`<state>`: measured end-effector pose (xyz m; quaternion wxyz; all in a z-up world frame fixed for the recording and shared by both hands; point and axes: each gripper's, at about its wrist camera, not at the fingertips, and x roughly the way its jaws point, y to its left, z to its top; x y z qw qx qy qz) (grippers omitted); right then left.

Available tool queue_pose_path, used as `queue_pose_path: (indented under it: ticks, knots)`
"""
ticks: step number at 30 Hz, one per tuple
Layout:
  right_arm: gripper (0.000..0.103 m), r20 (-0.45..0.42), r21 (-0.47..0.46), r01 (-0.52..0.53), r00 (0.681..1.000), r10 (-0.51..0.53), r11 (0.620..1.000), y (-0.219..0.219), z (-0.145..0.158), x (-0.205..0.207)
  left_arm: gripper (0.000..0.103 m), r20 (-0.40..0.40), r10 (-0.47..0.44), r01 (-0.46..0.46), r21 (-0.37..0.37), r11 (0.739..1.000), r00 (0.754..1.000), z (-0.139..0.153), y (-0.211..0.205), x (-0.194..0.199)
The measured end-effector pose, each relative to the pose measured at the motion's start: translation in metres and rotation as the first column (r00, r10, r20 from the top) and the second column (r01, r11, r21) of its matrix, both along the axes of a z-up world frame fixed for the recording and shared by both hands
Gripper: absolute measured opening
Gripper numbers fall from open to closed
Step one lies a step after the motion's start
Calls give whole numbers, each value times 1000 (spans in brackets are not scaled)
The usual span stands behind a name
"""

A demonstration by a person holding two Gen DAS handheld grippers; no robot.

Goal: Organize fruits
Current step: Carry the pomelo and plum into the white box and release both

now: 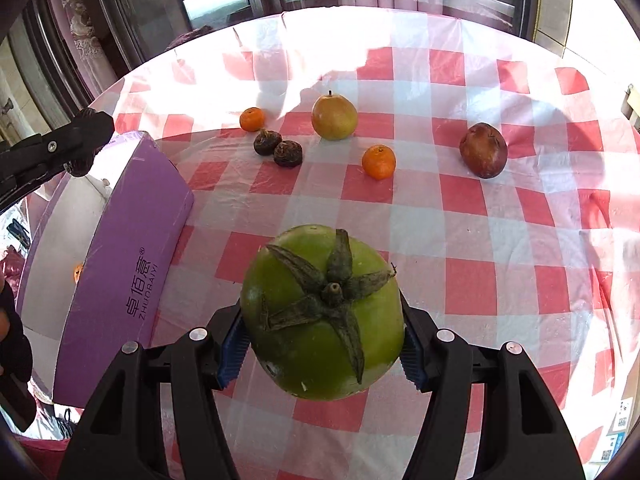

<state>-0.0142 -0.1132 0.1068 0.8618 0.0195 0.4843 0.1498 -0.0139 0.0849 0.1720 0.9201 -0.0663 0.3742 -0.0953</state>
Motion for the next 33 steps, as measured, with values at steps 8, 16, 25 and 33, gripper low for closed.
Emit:
queue_pose_path:
  ticks: [8, 16, 25, 33]
  knots:
    - [61, 100, 41, -138, 986, 133, 990, 72, 41, -3, 41, -26, 98, -95, 86, 992, 995, -13, 87, 0]
    - [62, 166, 26, -421, 896, 412, 907, 171, 71, -23, 41, -128, 87, -58, 213, 975, 988, -50, 137, 20]
    - [62, -40, -156, -770, 631, 775, 619, 270, 31, -74, 41, -329, -14, 126, 323, 938, 944, -108, 139, 48]
    - [62, -225, -244, -834, 545, 808, 495, 304, -13, -77, 41, -395, 15, 122, 321, 939, 919, -139, 153, 54]
